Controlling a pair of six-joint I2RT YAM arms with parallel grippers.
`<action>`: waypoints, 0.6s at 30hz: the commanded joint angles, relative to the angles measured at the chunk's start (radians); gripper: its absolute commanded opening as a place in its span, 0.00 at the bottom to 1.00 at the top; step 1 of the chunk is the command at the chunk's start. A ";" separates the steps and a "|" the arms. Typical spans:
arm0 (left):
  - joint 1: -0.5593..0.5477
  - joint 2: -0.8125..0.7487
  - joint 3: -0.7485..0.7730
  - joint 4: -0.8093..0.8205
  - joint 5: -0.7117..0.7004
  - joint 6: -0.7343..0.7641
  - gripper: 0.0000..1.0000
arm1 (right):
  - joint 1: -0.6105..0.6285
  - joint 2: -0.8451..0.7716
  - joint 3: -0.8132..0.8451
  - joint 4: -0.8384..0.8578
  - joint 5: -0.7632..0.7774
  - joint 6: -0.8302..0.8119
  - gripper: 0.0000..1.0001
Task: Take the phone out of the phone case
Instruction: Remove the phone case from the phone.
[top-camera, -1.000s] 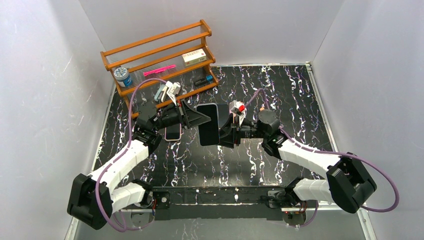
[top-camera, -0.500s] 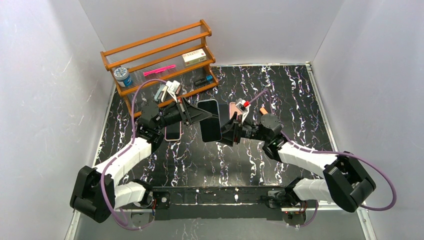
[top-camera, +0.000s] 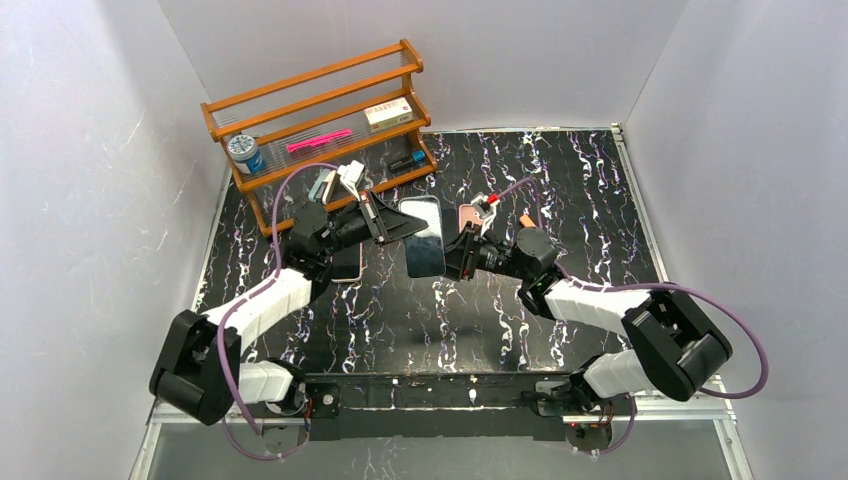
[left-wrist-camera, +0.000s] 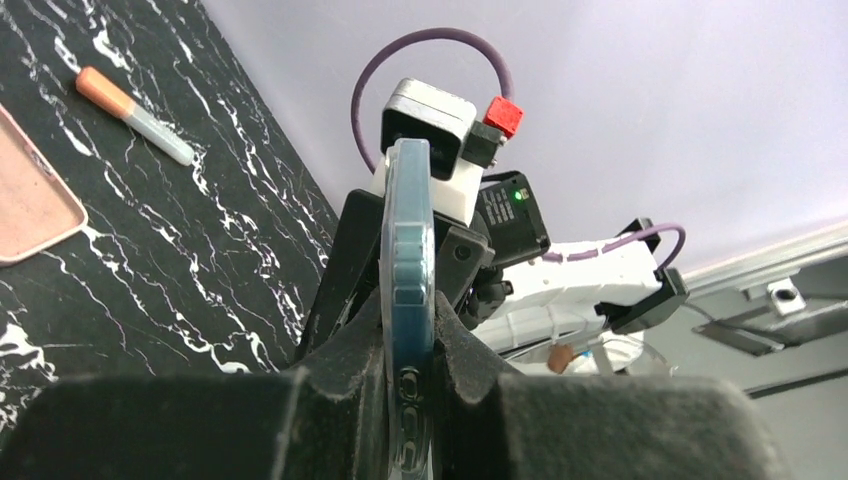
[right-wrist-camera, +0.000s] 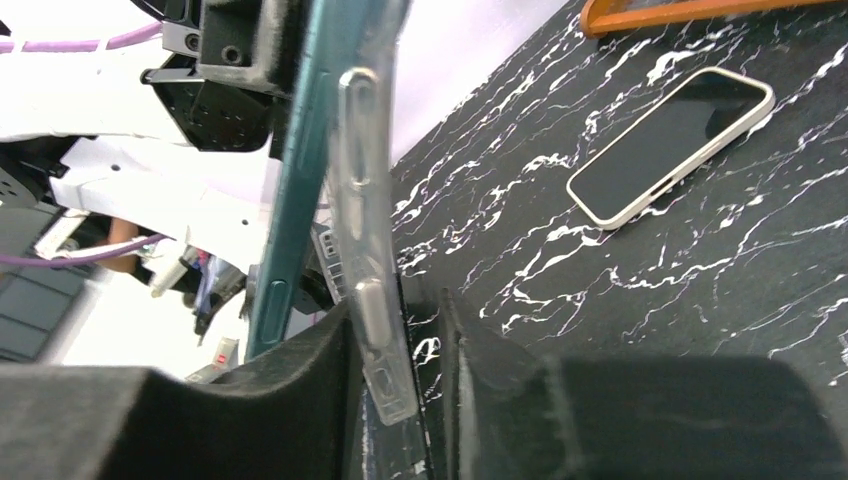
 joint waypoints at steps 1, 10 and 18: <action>-0.056 0.083 -0.005 -0.065 -0.027 -0.082 0.08 | 0.014 0.011 0.067 0.227 0.106 0.077 0.35; -0.037 0.154 0.046 -0.235 -0.118 -0.018 0.61 | 0.000 -0.032 0.012 0.050 0.192 0.090 0.04; -0.037 0.103 0.193 -0.682 -0.317 0.259 0.81 | -0.007 -0.023 0.010 -0.061 0.243 0.118 0.01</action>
